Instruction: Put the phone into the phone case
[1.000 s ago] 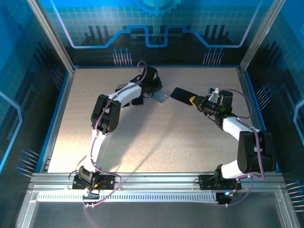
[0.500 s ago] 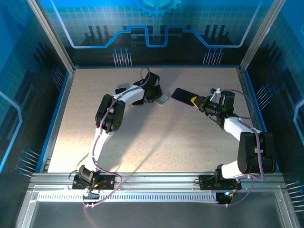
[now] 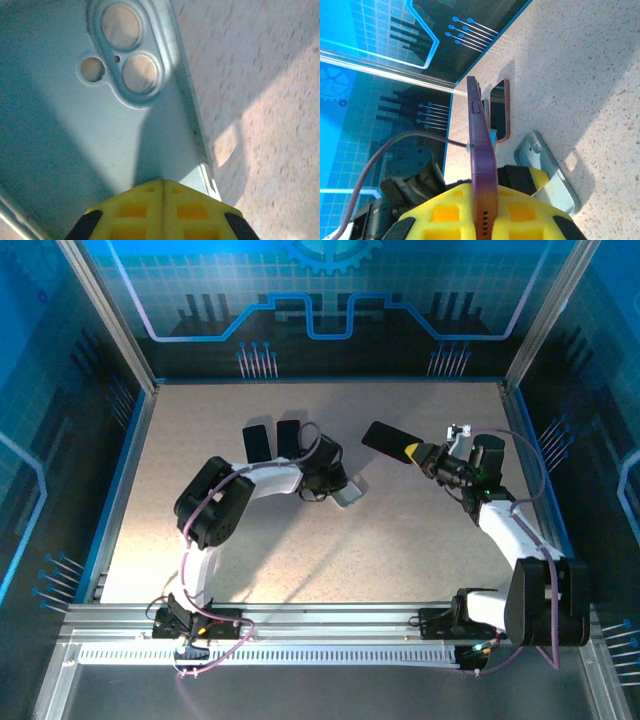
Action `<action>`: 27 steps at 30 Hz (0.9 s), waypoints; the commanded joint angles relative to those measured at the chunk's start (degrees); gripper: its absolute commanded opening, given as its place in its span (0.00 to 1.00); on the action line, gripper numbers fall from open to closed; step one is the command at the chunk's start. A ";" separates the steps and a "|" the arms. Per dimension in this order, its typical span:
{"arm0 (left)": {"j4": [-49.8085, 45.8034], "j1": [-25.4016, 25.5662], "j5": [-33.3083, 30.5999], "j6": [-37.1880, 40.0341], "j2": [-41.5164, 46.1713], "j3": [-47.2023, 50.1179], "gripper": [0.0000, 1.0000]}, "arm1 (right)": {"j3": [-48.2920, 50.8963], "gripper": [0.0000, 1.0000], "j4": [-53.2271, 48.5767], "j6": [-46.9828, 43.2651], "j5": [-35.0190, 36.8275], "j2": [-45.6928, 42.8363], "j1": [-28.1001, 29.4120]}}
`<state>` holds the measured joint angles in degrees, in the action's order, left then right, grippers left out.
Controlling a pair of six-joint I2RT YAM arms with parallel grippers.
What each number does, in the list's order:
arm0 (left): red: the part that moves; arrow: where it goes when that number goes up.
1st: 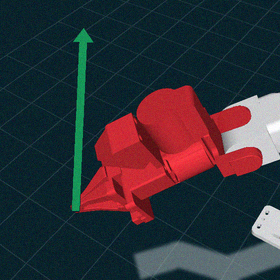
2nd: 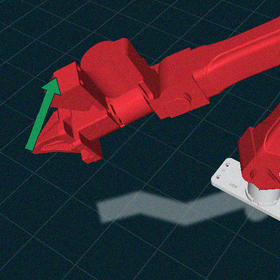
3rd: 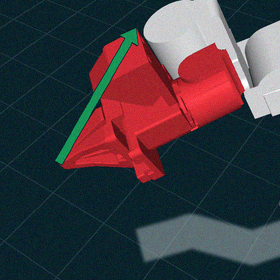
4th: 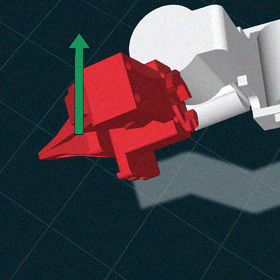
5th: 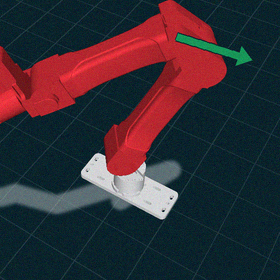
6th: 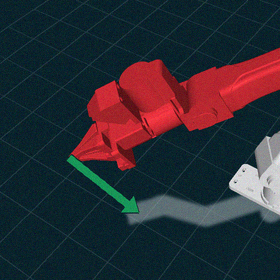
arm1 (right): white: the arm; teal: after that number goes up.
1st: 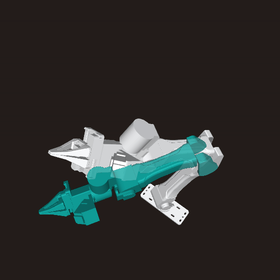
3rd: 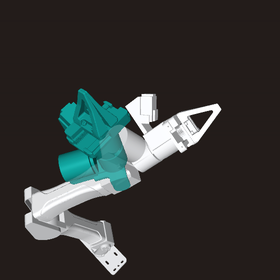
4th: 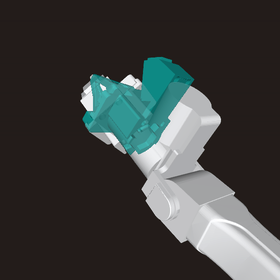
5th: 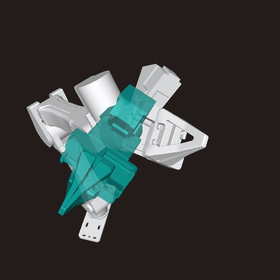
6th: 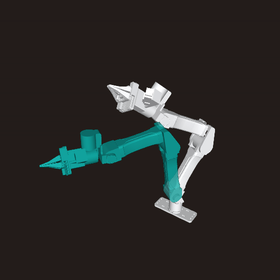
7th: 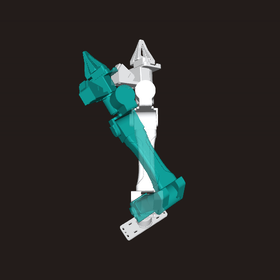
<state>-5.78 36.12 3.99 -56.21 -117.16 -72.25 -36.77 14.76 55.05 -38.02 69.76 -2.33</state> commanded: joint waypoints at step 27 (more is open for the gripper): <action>-3.99 -2.46 -8.06 4.60 12.73 7.40 0.00 | 8.70 0.00 -18.20 -4.98 6.32 -14.36 11.18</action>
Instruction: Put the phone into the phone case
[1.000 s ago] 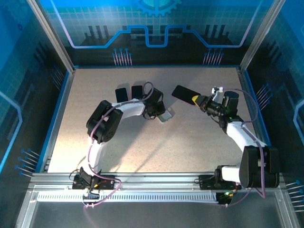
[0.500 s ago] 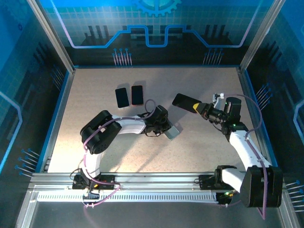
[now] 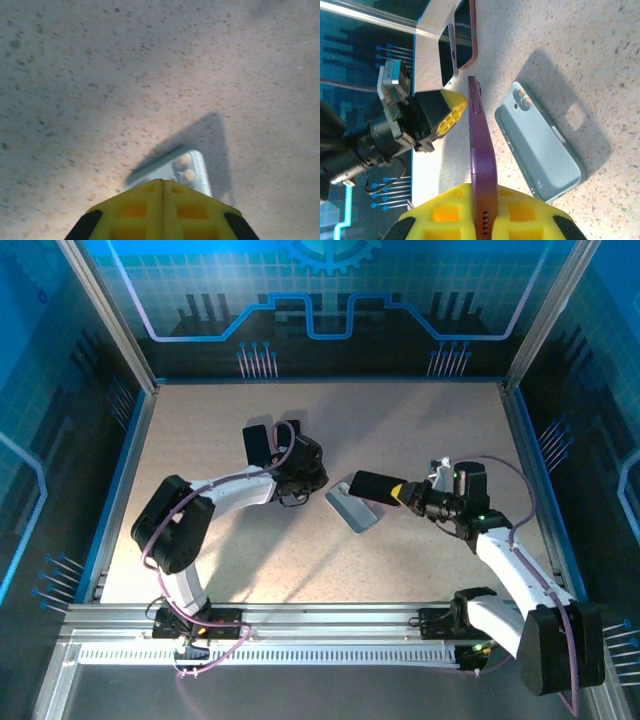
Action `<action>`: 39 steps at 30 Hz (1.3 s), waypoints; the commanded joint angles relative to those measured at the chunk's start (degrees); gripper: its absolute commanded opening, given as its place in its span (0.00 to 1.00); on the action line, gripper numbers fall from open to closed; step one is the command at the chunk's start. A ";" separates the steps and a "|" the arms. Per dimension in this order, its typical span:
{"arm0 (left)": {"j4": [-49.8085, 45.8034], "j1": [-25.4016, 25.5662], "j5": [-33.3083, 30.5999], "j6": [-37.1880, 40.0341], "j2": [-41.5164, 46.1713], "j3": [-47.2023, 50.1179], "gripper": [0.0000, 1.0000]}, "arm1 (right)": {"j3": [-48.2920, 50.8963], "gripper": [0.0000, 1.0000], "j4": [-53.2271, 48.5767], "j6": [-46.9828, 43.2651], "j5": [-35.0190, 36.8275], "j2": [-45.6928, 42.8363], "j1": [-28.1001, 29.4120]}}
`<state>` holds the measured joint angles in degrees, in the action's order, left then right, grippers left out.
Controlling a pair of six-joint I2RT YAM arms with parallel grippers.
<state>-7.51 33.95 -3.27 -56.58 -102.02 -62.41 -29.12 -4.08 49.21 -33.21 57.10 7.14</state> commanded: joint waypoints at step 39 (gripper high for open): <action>14.82 7.77 -1.57 -1.38 4.44 18.31 0.00 | -1.61 0.00 2.62 -5.41 -0.25 17.97 4.29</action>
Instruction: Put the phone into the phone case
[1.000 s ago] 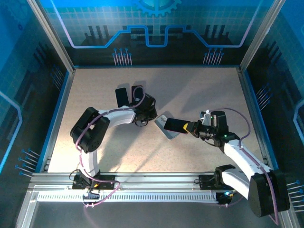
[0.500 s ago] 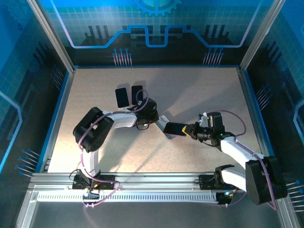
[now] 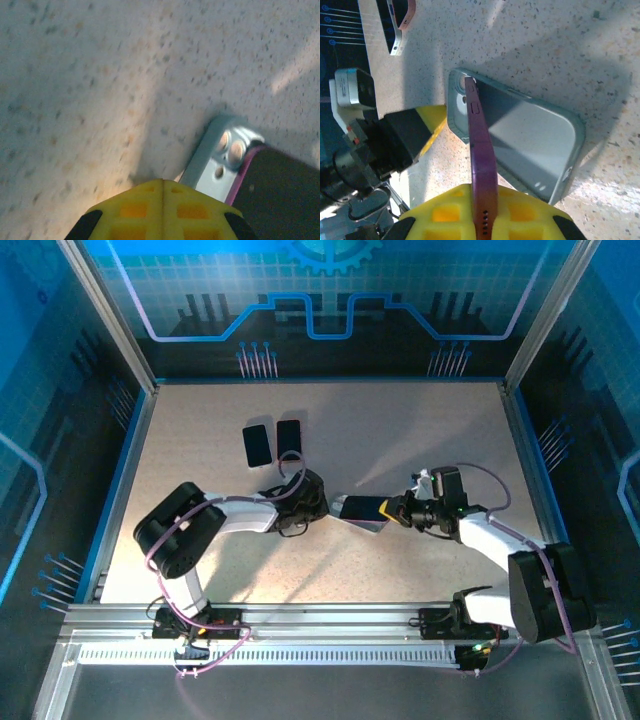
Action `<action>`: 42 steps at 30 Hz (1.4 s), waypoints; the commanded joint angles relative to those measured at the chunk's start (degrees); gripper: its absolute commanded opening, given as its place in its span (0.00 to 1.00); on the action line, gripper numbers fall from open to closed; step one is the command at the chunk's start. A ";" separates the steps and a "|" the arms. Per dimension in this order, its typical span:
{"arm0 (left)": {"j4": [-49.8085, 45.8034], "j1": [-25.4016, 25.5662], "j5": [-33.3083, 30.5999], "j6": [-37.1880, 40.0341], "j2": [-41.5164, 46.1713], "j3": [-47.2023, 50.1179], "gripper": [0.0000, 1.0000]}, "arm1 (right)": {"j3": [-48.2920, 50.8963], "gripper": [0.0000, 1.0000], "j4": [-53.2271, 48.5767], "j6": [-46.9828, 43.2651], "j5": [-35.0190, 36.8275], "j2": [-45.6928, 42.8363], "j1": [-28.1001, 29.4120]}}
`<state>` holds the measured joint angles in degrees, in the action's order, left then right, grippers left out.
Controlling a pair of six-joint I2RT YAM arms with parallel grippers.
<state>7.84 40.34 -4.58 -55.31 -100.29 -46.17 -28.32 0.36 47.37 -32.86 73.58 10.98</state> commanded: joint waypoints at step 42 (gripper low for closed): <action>-11.70 0.42 -8.49 6.86 -3.69 -7.78 0.00 | -7.15 0.00 -5.39 -8.56 -4.12 12.73 -0.72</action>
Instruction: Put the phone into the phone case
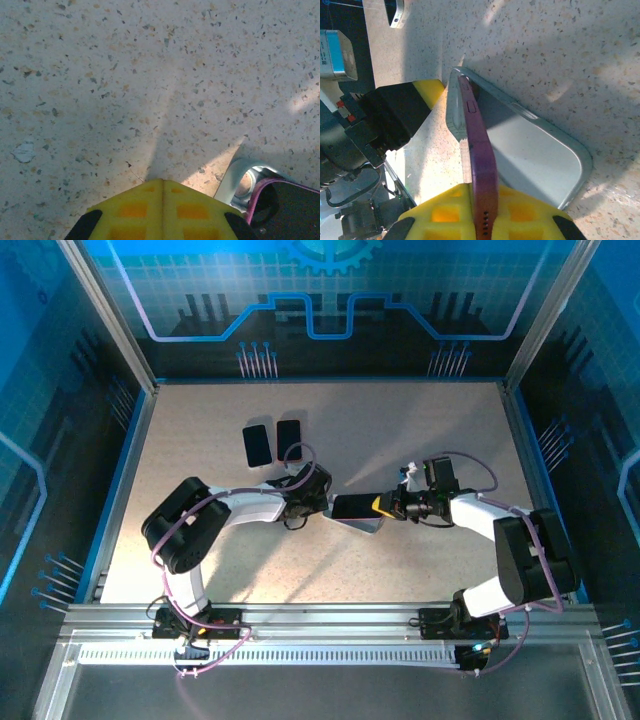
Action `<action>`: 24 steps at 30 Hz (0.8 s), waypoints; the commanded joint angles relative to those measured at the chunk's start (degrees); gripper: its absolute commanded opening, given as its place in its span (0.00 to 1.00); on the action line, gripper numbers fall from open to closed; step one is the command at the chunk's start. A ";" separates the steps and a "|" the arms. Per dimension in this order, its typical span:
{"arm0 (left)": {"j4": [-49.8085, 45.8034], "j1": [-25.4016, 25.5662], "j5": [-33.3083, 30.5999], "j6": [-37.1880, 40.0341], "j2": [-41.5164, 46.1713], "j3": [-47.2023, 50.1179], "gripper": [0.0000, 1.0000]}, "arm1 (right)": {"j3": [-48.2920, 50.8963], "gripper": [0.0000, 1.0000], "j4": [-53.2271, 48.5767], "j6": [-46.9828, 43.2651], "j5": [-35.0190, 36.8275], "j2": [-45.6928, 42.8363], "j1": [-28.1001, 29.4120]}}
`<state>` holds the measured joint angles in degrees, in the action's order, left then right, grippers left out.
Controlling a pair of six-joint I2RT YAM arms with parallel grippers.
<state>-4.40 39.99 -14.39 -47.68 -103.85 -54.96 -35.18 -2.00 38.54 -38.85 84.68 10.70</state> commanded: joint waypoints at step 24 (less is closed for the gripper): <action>4.76 8.18 3.86 -11.11 2.51 7.85 0.00 | 0.21 0.00 -0.70 0.04 4.14 3.82 1.80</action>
<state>3.09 46.04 -16.21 -57.65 -101.62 -48.84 -35.22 0.34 39.57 -39.44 86.74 11.18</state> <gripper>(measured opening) 0.048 0.095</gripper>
